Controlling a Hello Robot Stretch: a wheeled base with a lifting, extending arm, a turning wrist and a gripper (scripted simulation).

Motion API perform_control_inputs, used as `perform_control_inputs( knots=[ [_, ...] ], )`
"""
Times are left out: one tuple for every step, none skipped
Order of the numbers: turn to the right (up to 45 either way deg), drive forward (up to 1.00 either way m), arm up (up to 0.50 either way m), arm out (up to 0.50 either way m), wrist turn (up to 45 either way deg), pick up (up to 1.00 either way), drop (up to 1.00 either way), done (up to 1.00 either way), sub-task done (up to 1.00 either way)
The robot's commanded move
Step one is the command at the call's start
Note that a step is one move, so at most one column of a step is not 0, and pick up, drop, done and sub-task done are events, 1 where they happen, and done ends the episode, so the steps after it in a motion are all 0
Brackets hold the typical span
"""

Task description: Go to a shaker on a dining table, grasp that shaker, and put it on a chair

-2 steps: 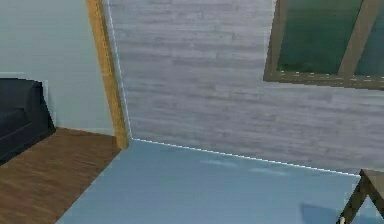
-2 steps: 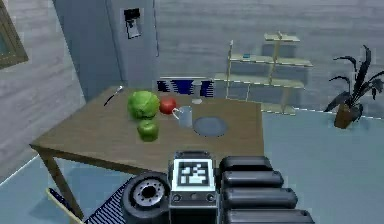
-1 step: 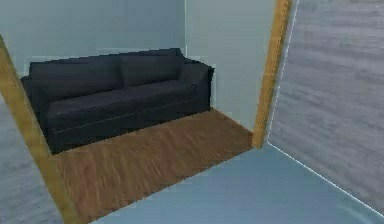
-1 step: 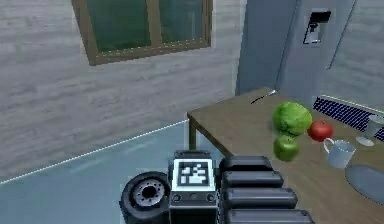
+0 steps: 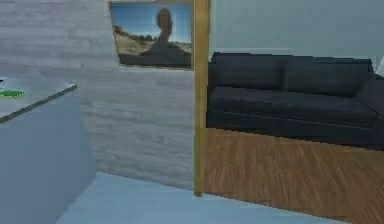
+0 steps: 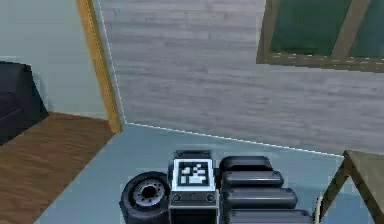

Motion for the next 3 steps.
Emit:
perform_control_inputs(
  knots=[
    [-36.0,0.0,0.0,0.0,0.0,0.0,0.0,0.0,0.0],
    [0.0,0.2,0.0,0.0,0.0,0.0,0.0,0.0,0.0],
    [45.0,0.0,0.0,0.0,0.0,0.0,0.0,0.0,0.0]
  ],
)
